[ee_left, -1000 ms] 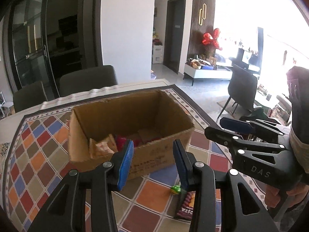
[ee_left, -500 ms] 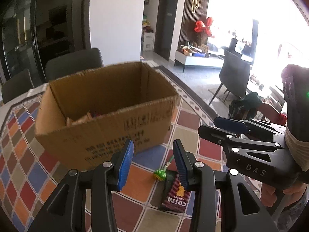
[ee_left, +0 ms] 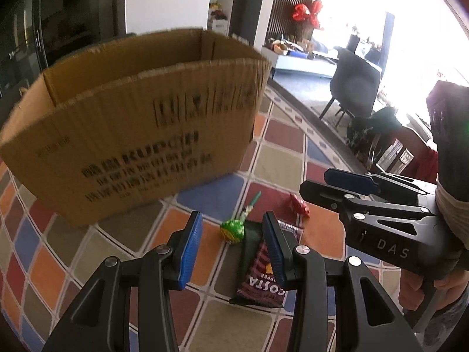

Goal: Organize snacks
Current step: 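Grasp the green lollipop with the left tool while the right grasps the red snack bag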

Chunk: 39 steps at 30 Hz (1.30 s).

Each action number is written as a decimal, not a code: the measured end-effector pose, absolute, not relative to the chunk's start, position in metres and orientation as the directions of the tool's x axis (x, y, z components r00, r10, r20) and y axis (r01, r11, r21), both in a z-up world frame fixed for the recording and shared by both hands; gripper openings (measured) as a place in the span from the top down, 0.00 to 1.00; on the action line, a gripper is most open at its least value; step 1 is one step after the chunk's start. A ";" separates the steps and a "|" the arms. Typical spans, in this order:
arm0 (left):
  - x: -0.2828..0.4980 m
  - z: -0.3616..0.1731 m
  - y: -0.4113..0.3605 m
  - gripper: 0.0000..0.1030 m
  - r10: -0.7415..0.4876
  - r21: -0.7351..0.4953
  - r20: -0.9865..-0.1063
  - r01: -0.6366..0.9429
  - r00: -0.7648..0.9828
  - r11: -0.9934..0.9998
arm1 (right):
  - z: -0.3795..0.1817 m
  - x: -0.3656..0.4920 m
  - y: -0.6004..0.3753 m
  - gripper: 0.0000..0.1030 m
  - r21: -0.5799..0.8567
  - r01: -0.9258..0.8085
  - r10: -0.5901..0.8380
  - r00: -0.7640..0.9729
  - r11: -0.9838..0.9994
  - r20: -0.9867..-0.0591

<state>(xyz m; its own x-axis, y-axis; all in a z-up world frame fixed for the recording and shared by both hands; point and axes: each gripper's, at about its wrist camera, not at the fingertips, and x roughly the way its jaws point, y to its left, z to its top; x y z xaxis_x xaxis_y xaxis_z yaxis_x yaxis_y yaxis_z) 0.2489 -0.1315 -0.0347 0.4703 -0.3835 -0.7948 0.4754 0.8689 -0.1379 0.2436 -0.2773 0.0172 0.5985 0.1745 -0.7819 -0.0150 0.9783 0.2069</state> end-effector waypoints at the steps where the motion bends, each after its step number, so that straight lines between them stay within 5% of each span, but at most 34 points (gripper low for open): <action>1: 0.249 -0.038 -0.132 0.59 -0.381 -0.140 -0.800 0.474 0.463 0.870 | 0.013 0.243 -0.278 0.59 0.209 -0.012 0.175 0.591 0.978 -0.787; 23: 0.266 -0.080 -0.131 0.60 -0.413 -0.229 -0.827 0.443 0.381 0.867 | -0.027 0.246 -0.278 0.59 0.224 0.025 0.180 0.512 0.974 -0.840; 31: 0.273 -0.086 -0.130 0.69 -0.422 -0.251 -0.835 0.436 0.354 0.864 | -0.032 0.248 -0.276 0.60 0.213 0.025 0.172 0.502 0.977 -0.848; 39: 0.277 -0.091 -0.132 0.75 -0.418 -0.250 -0.836 0.432 0.354 0.867 | -0.037 0.251 -0.277 0.72 0.195 0.035 0.152 0.497 0.980 -0.854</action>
<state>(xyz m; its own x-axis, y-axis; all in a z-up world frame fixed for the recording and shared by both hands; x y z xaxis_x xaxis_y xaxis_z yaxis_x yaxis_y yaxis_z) 0.2769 -0.1316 -0.0914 0.3544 -0.4183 -0.8363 0.4317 0.8666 -0.2504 0.2514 -0.2770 -0.0367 0.4974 0.1523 -0.8540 0.0348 0.9802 0.1951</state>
